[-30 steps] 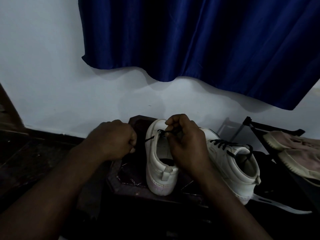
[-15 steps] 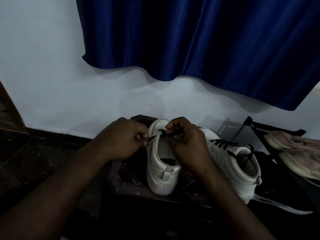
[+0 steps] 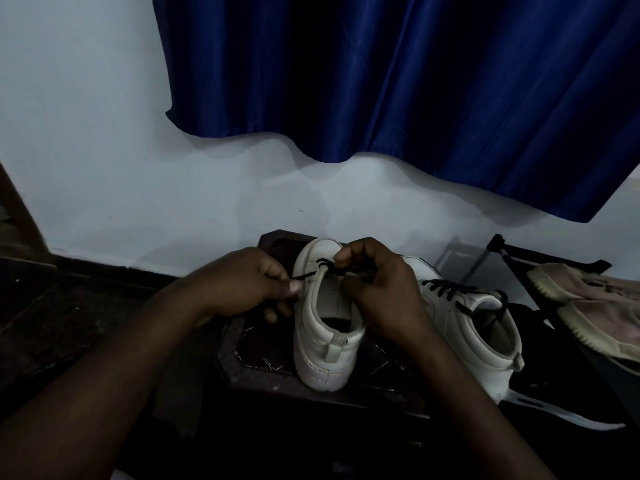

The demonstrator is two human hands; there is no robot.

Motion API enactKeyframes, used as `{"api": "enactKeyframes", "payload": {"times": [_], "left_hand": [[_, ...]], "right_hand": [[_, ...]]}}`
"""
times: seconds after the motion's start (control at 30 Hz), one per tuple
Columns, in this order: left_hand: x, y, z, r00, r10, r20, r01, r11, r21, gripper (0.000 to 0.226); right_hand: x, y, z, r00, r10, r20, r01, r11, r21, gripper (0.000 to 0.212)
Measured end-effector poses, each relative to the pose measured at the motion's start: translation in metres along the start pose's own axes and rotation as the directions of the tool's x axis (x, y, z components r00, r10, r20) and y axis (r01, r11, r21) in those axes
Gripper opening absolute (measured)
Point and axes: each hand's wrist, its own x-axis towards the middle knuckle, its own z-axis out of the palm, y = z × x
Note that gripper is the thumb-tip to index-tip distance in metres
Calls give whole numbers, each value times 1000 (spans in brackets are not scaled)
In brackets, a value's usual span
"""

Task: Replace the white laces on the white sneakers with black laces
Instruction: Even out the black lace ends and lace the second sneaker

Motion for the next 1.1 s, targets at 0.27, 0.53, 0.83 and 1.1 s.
{"api": "enactKeyframes", "payload": {"times": [0.27, 0.53, 0.83, 1.1], "left_hand": [[8, 2, 15, 980, -6, -197, 7, 1000, 1, 17], [4, 12, 11, 912, 154, -381, -158, 987, 21, 11], [2, 20, 19, 822, 294, -487, -323, 946, 28, 9], [2, 28, 19, 793, 252, -554, -443, 863, -242, 8]], "right_hand": [[1, 1, 0, 1000, -22, -4, 22, 996, -82, 31], [0, 6, 1, 998, -43, -47, 32, 977, -210, 32], [1, 2, 2, 999, 28, -35, -37, 958, -284, 30], [0, 4, 4, 1000, 6, -10, -8, 966, -258, 34]]}}
